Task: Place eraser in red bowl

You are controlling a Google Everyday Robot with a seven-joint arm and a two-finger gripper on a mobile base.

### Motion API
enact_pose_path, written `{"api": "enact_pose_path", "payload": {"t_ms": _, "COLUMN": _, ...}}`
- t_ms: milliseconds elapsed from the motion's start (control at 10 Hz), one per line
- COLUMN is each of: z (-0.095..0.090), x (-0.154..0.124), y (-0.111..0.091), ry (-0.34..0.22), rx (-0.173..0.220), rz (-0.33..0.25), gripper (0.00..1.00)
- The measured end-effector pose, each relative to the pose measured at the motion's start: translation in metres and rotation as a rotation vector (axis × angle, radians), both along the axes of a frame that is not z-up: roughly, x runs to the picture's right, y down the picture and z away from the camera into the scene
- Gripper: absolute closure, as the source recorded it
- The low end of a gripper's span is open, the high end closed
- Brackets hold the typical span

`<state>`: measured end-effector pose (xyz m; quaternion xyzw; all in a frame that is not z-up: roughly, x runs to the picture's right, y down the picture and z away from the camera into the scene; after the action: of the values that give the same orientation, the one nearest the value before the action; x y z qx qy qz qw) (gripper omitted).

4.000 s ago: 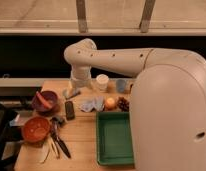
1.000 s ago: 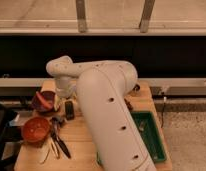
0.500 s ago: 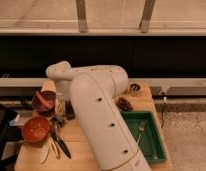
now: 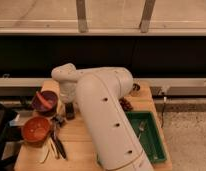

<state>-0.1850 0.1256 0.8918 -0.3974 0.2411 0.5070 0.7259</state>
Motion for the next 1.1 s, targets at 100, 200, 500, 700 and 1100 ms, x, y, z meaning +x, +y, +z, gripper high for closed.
{"api": "enact_pose_path", "payload": {"t_ms": 100, "z": 0.002, "x": -0.003, "y": 0.002, "ry": -0.007, "rx": -0.001, "rz": 0.003, "gripper": 0.47}}
{"api": "enact_pose_path", "payload": {"t_ms": 200, "z": 0.002, "x": -0.006, "y": 0.003, "ry": -0.014, "rx": -0.005, "rz": 0.008, "gripper": 0.57}}
{"api": "enact_pose_path", "payload": {"t_ms": 500, "z": 0.005, "x": -0.004, "y": 0.001, "ry": -0.017, "rx": 0.0, "rz": 0.007, "gripper": 0.87}}
{"api": "enact_pose_path", "payload": {"t_ms": 700, "z": 0.004, "x": -0.006, "y": 0.001, "ry": -0.021, "rx": 0.0, "rz": 0.009, "gripper": 1.0}}
{"api": "enact_pose_path", "payload": {"t_ms": 1100, "z": -0.017, "x": -0.013, "y": -0.03, "ry": -0.011, "rx": 0.061, "rz": -0.042, "gripper": 1.0}}
